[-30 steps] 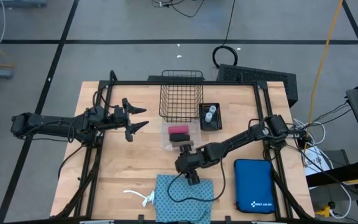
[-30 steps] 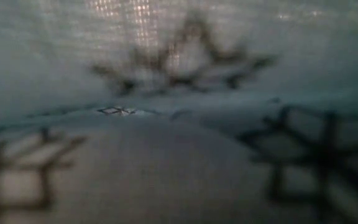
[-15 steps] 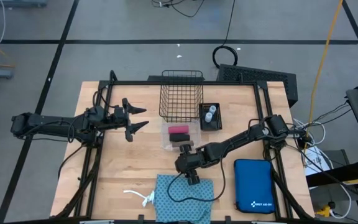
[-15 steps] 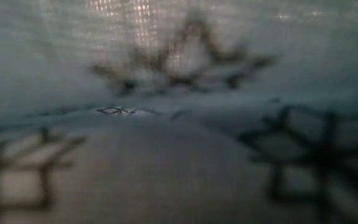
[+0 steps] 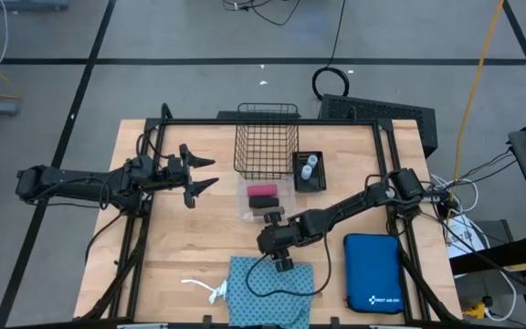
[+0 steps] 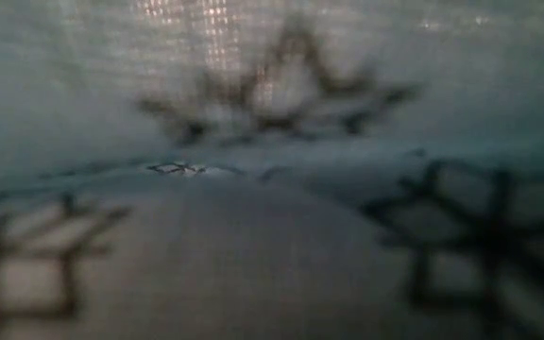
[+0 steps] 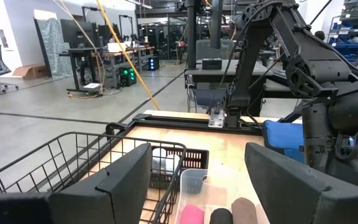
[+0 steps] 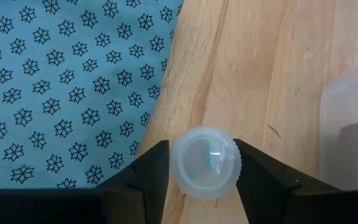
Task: Pick & Place Medicine items
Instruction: Put the transparent medicine bottle into the black bin
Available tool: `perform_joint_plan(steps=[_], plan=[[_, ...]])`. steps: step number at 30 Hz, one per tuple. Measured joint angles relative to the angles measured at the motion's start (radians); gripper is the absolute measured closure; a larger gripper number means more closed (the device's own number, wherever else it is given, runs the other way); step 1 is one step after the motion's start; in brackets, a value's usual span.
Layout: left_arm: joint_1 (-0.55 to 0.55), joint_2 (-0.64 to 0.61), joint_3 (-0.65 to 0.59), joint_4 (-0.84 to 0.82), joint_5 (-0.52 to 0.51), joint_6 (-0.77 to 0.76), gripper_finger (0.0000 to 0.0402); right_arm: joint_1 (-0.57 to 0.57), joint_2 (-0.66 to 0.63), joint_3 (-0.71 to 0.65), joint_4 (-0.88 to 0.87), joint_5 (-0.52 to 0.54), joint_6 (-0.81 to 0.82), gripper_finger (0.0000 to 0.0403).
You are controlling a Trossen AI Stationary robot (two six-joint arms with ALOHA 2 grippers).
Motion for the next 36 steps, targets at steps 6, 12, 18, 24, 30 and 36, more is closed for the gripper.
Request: perform_joint_plan(steps=[6,12,18,24,30,36], plan=[[0.0,0.0,0.0,0.0,0.0,0.0,0.0133,-0.001,0.0,0.0,0.0,0.0,0.0,0.0249],[0.0,0.0,0.0,0.0,0.0,0.0,0.0133,-0.001,0.0,0.0,0.0,0.0,-0.022,0.0249],[0.0,0.0,0.0,0.0,0.0,0.0,0.0133,-0.001,0.0,0.0,0.0,-0.003,-0.023,0.025],[0.0,0.0,0.0,0.0,0.0,0.0,0.0133,-0.001,0.0,0.0,0.0,-0.004,-0.024,0.025],[0.0,0.0,0.0,0.0,0.0,0.0,0.0133,-0.001,0.0,0.0,0.0,-0.005,-0.043,0.025],[0.0,0.0,0.0,0.0,0.0,0.0,0.0133,-0.001,0.0,0.0,0.0,-0.005,-0.049,0.025]])
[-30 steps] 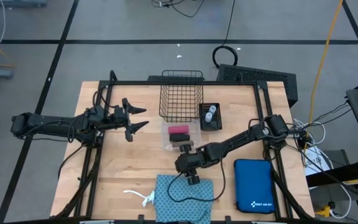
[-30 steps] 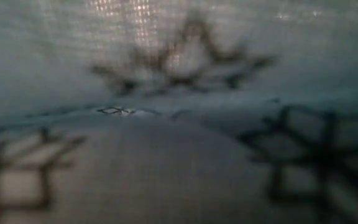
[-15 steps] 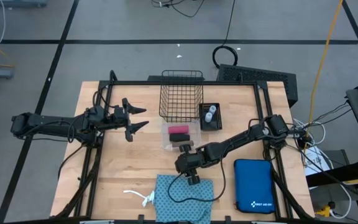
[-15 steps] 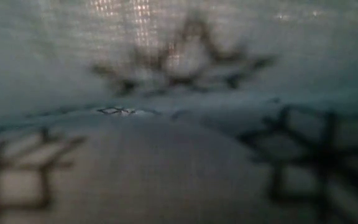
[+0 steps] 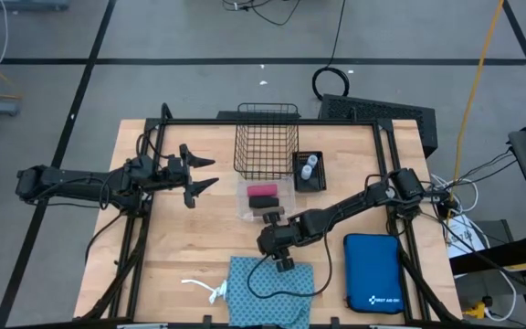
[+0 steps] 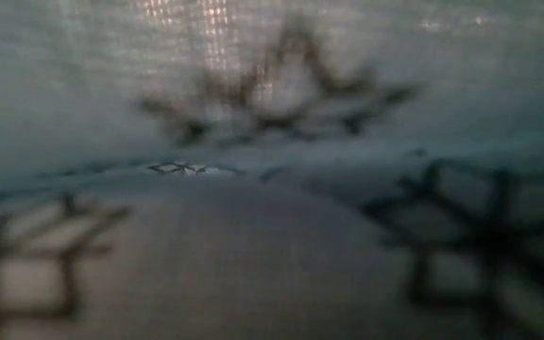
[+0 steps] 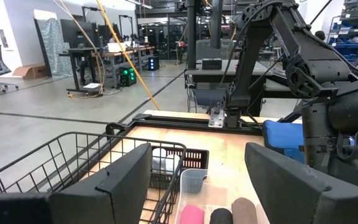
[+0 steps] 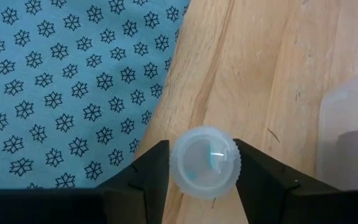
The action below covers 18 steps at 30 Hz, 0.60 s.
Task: Pick & Place Medicine items
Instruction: Put the transparent medicine bottle into the black bin
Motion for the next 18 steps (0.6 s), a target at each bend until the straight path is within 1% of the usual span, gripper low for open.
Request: perform_joint_plan(steps=[6,12,15,18], plan=[[0.0,0.0,0.0,0.0,0.0,0.0,0.0133,0.0,-0.01,0.0,-0.013,-0.001,0.0,0.025],[0.0,0.0,0.0,0.0,0.0,0.0,0.0133,-0.014,-0.029,0.0,-0.021,-0.004,0.05,0.025],[0.0,0.0,0.0,0.0,0.0,0.0,0.0133,-0.021,-0.037,0.002,-0.007,-0.004,0.057,0.025],[0.0,0.0,0.0,0.0,0.0,0.0,0.0133,-0.021,-0.048,-0.001,-0.033,-0.005,0.059,0.025]])
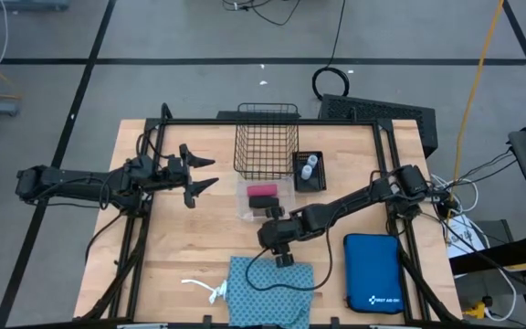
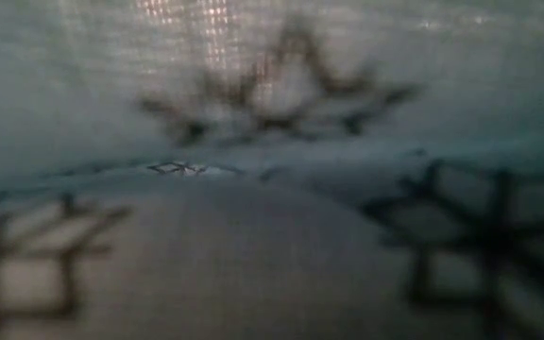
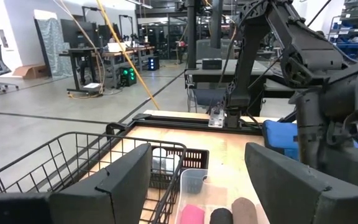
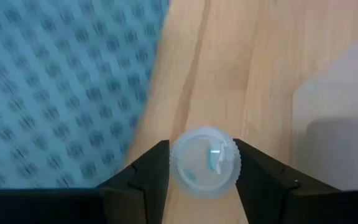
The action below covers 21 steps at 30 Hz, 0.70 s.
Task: Pick & Place Medicine items
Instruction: Put the transparent medicine bottle into the black bin
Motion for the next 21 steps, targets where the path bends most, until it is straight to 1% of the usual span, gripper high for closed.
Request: perform_joint_plan(steps=[16,21], plan=[[0.0,0.0,0.0,0.0,0.0,0.0,0.0133,0.0,-0.109,0.001,-0.012,0.001,0.021,0.025],[0.0,0.0,0.0,0.0,0.0,0.0,0.0133,0.0,-0.147,0.001,-0.043,0.003,0.027,0.025]])
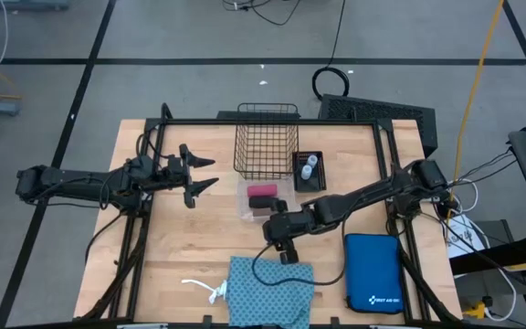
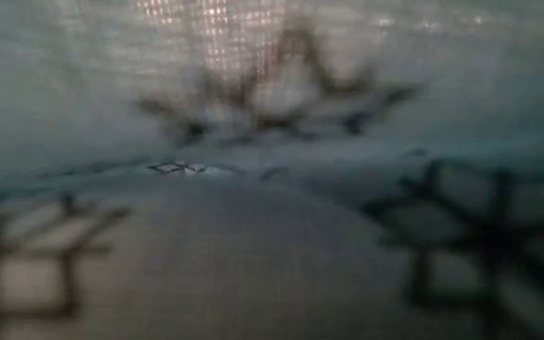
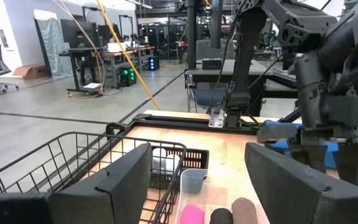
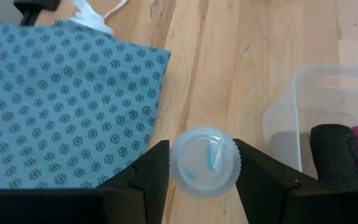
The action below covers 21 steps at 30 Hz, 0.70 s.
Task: Pick & Place Medicine items
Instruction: Put the transparent medicine bottle into the black bin
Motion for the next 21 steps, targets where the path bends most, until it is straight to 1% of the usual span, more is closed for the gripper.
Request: perform_joint_plan(steps=[11,21], plan=[[0.0,0.0,0.0,0.0,0.0,0.0,0.0133,0.0,-0.078,0.0,-0.018,0.0,0.02,0.025],[0.0,0.0,0.0,0.0,0.0,0.0,0.0133,0.0,-0.147,0.0,-0.069,0.0,0.027,0.025]])
